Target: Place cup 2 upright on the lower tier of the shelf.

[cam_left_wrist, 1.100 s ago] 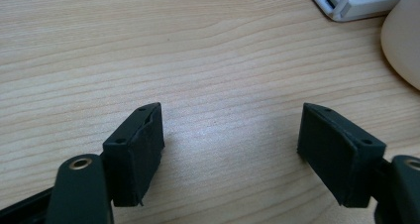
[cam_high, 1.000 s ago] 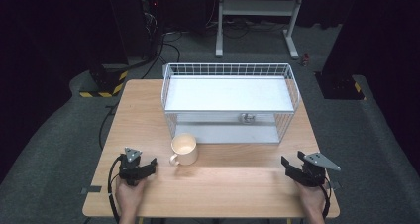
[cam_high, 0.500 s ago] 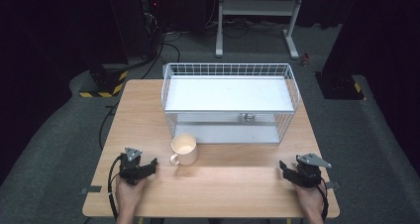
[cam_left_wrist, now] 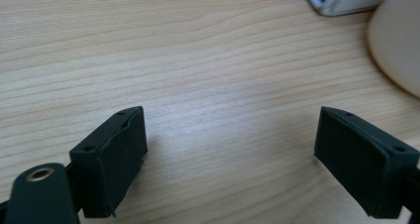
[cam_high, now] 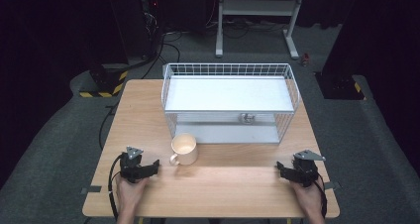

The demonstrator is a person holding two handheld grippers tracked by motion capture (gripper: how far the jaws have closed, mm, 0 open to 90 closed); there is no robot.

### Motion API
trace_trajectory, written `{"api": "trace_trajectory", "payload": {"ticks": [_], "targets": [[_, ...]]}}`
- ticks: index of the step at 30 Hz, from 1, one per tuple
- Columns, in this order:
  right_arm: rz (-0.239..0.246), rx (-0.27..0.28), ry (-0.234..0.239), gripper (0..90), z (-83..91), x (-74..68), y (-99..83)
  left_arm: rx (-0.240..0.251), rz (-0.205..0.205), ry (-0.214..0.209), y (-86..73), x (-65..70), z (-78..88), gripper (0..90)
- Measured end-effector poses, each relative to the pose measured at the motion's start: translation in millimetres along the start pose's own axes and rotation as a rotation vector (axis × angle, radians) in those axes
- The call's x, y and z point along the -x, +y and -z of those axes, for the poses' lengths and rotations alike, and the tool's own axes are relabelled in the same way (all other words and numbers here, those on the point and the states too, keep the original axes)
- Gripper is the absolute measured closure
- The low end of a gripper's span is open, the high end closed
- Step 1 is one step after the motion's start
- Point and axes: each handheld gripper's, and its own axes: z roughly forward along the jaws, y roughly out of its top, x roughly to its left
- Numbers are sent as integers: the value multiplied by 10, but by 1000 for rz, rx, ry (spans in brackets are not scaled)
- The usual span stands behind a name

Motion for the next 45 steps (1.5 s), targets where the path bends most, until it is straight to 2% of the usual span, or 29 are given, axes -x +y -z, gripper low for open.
{"api": "trace_trajectory", "payload": {"ticks": [10,13,16,26,34,37,40,45], "targets": [[-1,0,-1,245,-1,0,0,43,-24,-69,-3,162,89,113],[-1,0,-1,245,-1,0,0,47,-40,-85,-9,202,100,105],[0,0,-1,245,-1,0,0,43,-44,-118,-19,244,133,94],[-1,-2,-2,244,0,-2,1,62,-89,-176,-50,407,216,69],[0,-2,-3,243,0,-3,1,54,-128,-197,-21,519,210,48],[-1,-2,-3,243,0,-4,2,63,-136,-196,-4,548,210,43],[0,-2,-2,243,0,-4,2,59,-129,-210,16,579,190,38],[0,-2,3,243,-1,-14,1,56,-146,-215,81,655,142,31]]}}
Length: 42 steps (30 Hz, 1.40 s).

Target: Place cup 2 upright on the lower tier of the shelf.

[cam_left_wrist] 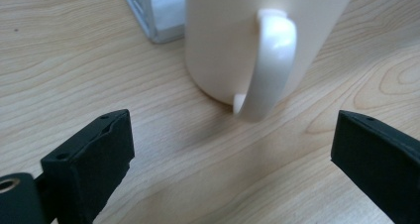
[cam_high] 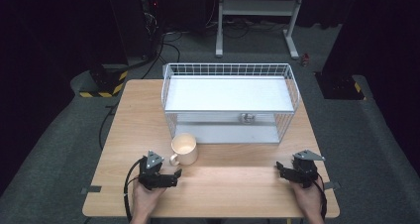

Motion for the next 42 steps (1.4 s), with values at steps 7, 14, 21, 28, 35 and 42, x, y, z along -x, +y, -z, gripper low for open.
{"api": "trace_trajectory", "payload": {"ticks": [7,14,21,28,35,42], "targets": [[5,1,2,243,0,-4,0,6,-51,21,124,78,-78,25],[5,-2,2,242,1,-3,0,15,-50,15,187,84,-129,24],[6,-2,3,241,1,-3,0,47,8,-25,258,59,-183,25],[5,0,3,241,0,-4,0,53,-7,-16,314,89,-245,27],[5,0,3,241,0,-4,0,63,-29,12,379,117,-300,32],[5,0,2,241,0,-5,-1,62,-33,12,376,130,-356,45]]}}
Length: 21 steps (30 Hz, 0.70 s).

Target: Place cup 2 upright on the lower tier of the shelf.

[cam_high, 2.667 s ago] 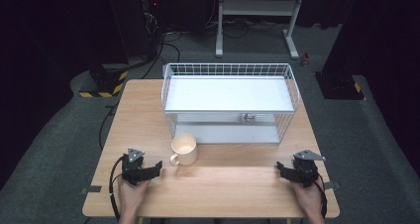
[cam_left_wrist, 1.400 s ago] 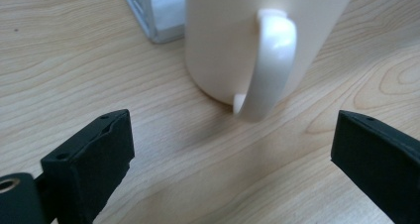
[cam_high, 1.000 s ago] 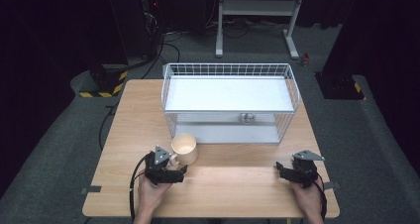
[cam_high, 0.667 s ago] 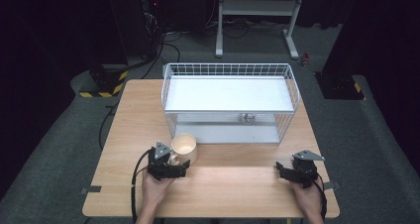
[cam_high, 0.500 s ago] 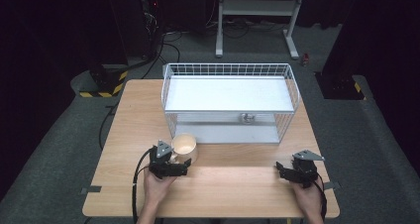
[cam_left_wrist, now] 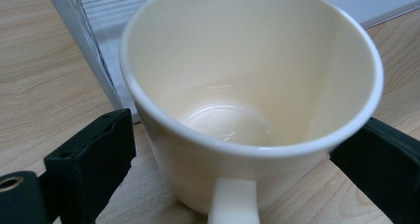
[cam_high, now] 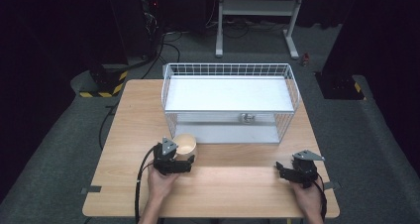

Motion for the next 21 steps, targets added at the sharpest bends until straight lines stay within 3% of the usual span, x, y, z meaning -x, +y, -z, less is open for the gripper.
{"api": "trace_trajectory", "payload": {"ticks": [12,21], "targets": [[1,-2,2,235,1,-1,1,8,12,15,12,26,-71,81],[1,-3,3,235,0,-1,1,9,-4,32,15,42,-114,78]]}}
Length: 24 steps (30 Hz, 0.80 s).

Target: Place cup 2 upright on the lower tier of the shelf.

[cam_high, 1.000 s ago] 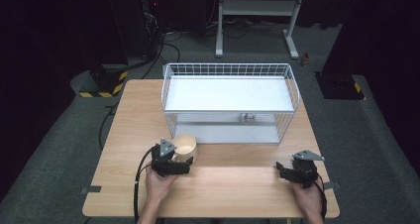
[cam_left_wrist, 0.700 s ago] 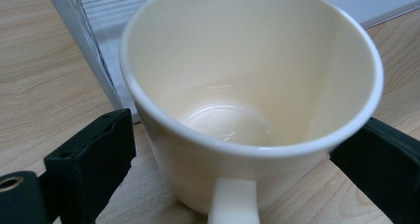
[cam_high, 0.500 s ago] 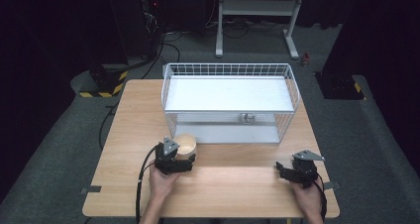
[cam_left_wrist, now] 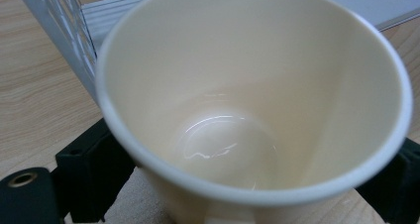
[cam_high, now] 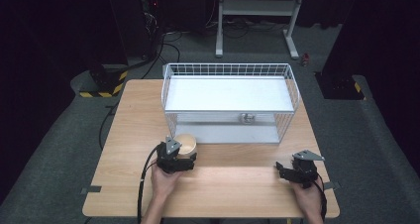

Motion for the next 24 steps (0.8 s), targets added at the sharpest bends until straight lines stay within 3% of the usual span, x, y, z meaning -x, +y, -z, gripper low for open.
{"api": "trace_trajectory", "payload": {"ticks": [15,21,24], "targets": [[0,0,0,234,0,0,0,3,-29,15,-2,38,22,88],[1,0,0,232,0,0,0,-7,-46,-1,6,80,43,89],[1,0,0,232,0,0,0,-2,-30,-15,25,92,53,89]]}}
